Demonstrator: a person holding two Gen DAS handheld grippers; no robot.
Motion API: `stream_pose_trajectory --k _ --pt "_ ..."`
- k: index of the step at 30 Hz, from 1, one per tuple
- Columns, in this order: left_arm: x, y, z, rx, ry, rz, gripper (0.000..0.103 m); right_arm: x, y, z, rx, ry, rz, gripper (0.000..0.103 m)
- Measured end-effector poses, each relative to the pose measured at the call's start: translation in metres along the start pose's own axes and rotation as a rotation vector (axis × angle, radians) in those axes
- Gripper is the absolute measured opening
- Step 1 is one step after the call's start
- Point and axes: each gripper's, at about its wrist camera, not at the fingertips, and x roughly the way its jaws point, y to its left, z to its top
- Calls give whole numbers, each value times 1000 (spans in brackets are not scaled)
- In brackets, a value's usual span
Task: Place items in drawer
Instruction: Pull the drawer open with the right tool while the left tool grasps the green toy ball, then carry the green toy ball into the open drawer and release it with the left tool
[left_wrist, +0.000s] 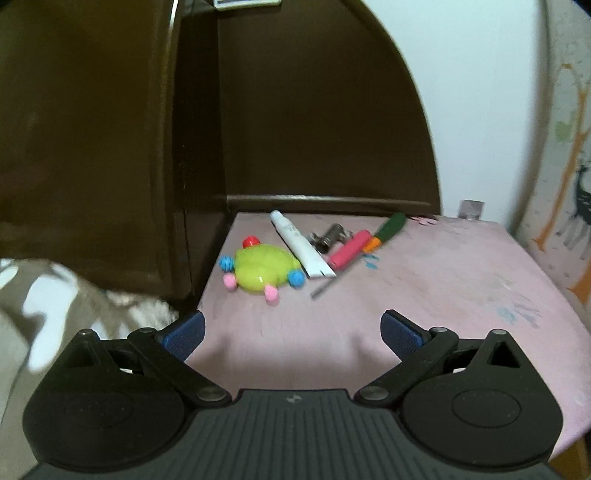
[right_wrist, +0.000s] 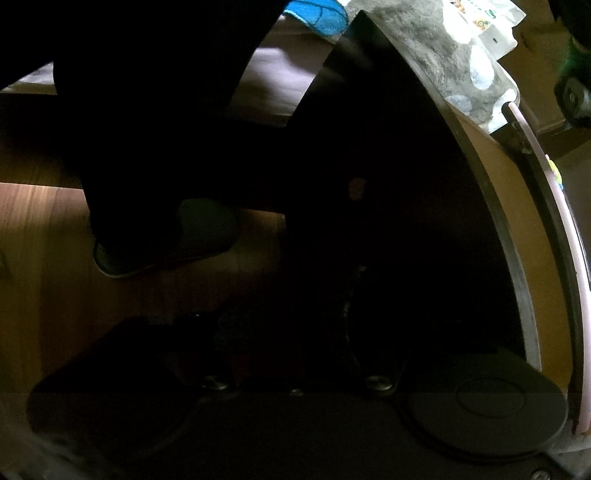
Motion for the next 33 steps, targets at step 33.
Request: stream_pose_trajectory --k 33 --pt "118 16 23 -92 87 25 80 1 5 -7 -30 -28 -1 73"
